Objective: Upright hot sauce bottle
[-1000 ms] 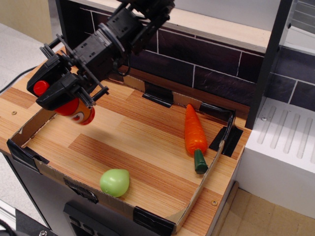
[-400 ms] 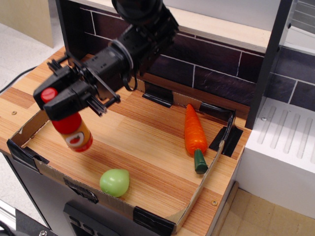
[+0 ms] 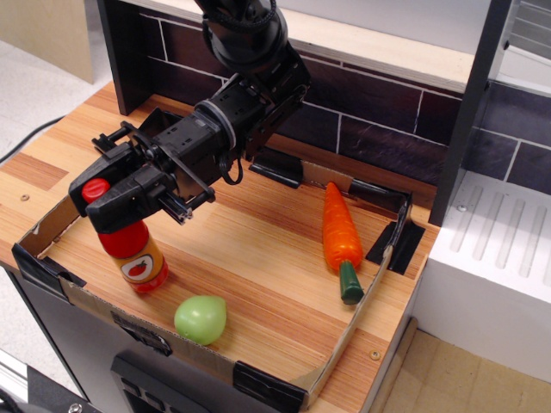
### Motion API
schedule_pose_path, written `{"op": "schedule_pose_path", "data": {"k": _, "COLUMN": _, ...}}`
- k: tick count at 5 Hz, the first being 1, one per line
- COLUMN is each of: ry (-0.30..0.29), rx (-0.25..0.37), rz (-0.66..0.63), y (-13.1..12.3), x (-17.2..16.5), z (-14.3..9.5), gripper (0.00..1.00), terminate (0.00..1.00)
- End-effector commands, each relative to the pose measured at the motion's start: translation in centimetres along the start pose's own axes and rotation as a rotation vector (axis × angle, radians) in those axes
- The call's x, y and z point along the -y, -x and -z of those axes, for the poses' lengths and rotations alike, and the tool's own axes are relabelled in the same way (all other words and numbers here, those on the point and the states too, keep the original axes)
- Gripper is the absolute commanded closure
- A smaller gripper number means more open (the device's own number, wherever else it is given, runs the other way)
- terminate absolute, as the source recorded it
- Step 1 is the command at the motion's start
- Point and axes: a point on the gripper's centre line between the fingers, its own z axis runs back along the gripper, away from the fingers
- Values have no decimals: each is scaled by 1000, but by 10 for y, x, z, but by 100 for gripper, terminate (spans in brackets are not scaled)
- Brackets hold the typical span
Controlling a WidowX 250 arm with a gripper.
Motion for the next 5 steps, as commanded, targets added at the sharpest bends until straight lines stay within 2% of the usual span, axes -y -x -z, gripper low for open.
{"op": "schedule_pose_path", "data": {"k": 1, "ry": 38, "rx": 52, "rz": 10, "y": -1, "x": -3, "z": -14, "gripper": 0, "terminate": 0}}
{"op": "schedule_pose_path", "data": {"k": 2, "ry": 39, "rx": 80, "rz": 30, "y": 4, "x": -2, "z": -18, "gripper": 0, "terminate": 0}}
{"op": "schedule_pose_path", "data": {"k": 3, "ry": -8, "rx": 218, "rz": 54, "y": 21, "x": -1, "z": -30, "gripper": 0, "terminate": 0}}
{"op": "schedule_pose_path", "data": {"k": 4, "ry": -14, "rx": 297, "rz": 78, "y": 32, "x": -1, "z": -37, "gripper": 0, "terminate": 0}}
{"op": "schedule_pose_path", "data": {"k": 5, "ry": -15, "rx": 304, "rz": 96, "y": 44, "x": 2, "z": -37, "gripper": 0, "terminate": 0}}
